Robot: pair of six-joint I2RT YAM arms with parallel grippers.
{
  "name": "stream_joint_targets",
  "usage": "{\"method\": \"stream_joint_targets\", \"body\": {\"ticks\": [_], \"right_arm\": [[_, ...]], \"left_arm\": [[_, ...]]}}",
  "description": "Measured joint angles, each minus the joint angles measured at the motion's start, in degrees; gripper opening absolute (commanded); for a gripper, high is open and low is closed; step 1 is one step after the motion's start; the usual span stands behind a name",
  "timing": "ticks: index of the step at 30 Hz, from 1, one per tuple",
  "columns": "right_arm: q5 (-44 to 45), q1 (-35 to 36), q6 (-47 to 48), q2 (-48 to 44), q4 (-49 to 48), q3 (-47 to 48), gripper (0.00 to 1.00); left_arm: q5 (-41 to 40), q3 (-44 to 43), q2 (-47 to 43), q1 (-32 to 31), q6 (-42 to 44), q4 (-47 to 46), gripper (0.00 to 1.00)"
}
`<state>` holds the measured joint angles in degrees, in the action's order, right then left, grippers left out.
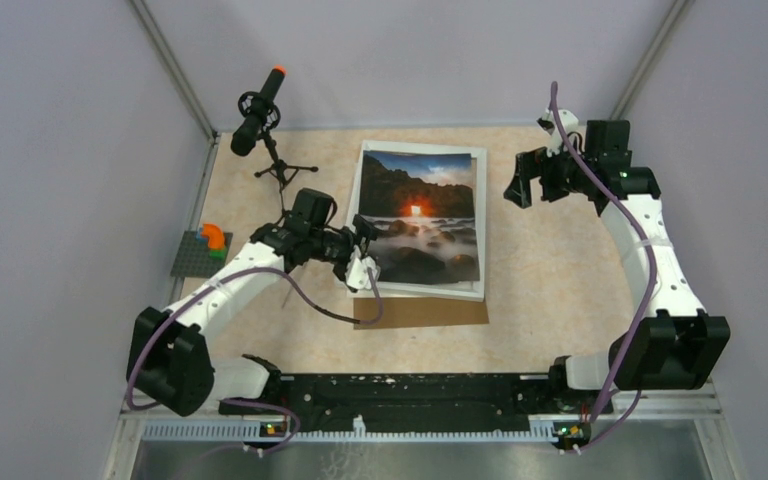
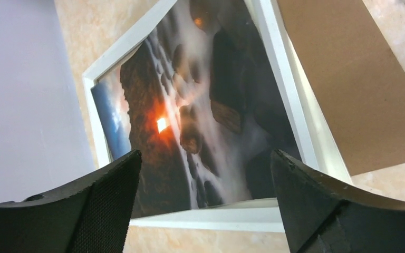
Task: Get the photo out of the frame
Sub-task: Place the photo in the photo frame, then reset both arms
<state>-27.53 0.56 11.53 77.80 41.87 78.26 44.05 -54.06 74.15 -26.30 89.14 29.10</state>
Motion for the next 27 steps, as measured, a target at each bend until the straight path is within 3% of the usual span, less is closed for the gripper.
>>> {"method": "stream_joint_targets", "body": {"ticks": [5,13,16,21,24,27], "right_arm": [[-1.4,0.0,0.0,0.0,0.1,-0.2,0.99],[-3.3,0.0,-0.1,4.8,0.7,6.0,0.99],[-3.7,0.0,0.0,5.7,0.5,7.0,0.99],[-3.9,-0.4,-0.1,5.8,-0.5,5.3,0.99],[-4.0,-2.0,-0.2,5.7,-1.8,0.4,0.99],[-3.8,-3.6,-0.2,5.7,-2.0,-5.4,0.99]], "left_arm": [[-3.4,-5.7,-1.2,0.6,-13.0,2.5,0.99],[-12.9,-36.5,11.7,4.7,-43.7,8.9,0.99],[-15.0,-42.1,14.3,7.1,-52.3,12.2,0.99],[-12.7,-41.5,16.2,16.4,-65.7,17.7,0.99],[-13.5,-36.4,15.8,21.7,-71.7,18.9,0.99],[-16.0,-29.3,13.8,23.1,-76.0,18.9,0.99]]}}
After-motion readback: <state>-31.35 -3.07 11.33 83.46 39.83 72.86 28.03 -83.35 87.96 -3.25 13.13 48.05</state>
